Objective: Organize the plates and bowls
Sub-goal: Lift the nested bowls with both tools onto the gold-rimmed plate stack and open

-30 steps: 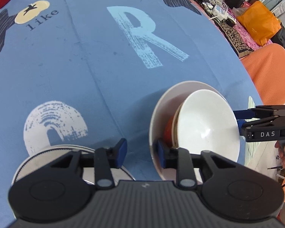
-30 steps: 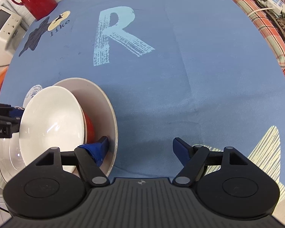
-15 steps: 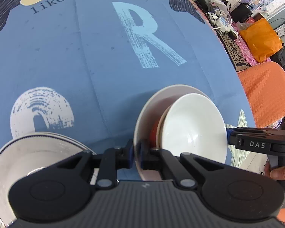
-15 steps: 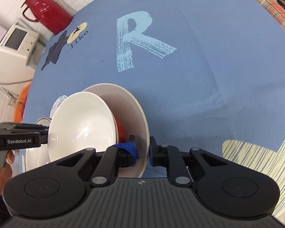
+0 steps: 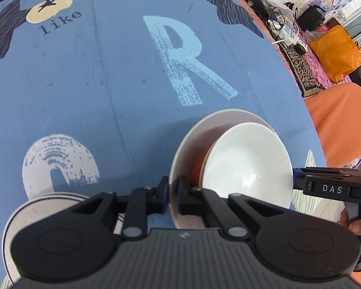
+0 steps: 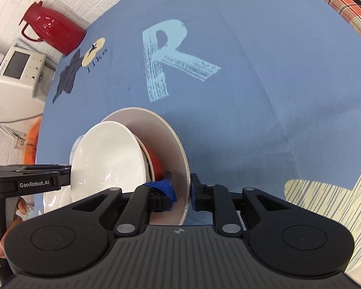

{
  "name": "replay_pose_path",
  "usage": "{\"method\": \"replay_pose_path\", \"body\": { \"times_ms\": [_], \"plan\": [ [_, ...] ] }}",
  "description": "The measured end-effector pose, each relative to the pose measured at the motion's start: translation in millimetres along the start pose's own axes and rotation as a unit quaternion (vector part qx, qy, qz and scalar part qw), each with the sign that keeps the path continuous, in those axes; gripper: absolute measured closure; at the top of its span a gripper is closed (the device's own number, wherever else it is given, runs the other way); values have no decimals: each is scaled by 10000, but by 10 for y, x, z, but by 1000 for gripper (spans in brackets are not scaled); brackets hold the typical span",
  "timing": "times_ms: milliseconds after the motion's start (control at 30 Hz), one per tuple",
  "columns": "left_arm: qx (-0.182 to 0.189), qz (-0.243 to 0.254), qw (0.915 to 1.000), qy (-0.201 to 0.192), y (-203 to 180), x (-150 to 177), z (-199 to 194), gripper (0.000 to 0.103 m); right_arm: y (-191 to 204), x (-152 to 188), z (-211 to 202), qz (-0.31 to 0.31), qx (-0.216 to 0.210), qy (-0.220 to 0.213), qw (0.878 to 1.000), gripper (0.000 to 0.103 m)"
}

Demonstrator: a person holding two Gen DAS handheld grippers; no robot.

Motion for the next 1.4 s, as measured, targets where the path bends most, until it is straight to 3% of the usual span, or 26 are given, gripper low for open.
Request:
{"method": "replay_pose_path", "body": {
  "times_ms": [200, 400, 633, 767, 867, 1033, 1400],
  "plan": [
    [-30, -113, 9999, -46, 61, -92, -104, 103, 41, -138, 6, 37, -12, 19, 10000, 103],
    [-188, -257, 9988, -374, 253, -29, -568, 103, 317, -259, -56, -149, -109, -6, 9998, 103],
    [-607, -719, 9932, -693, 796, 414, -1177, 103, 960, -66, -27, -613, -427, 49, 9972, 103],
    [-899, -1027, 9884, -661, 1153, 718, -1333, 103, 1319, 158, 170, -819, -681, 296, 9939, 103],
    [-1049, -1194, 9854, -608, 1350, 909, -1347, 103, 1551, 334, 368, -989, -771, 597, 9903, 103],
    [-916, -1355, 9854, -476, 1459, 1053, -1246, 103, 1719, 550, 590, -1230, -721, 983, 9849, 103],
    [-865, -1204, 9882, -380, 1409, 1046, -1200, 103, 1636, 566, 572, -1209, -569, 1021, 9857, 103]
  ]
}}
Point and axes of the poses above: each gripper's, at about its wrist camera, not at the fingertips, and z roughly the way its jaws point, y to its left, x to its underside, the point moved 7 cm from there along z, roughly the way its jaws point, and after that the axes turned 5 degrees about -y, right-handed, at the moved point
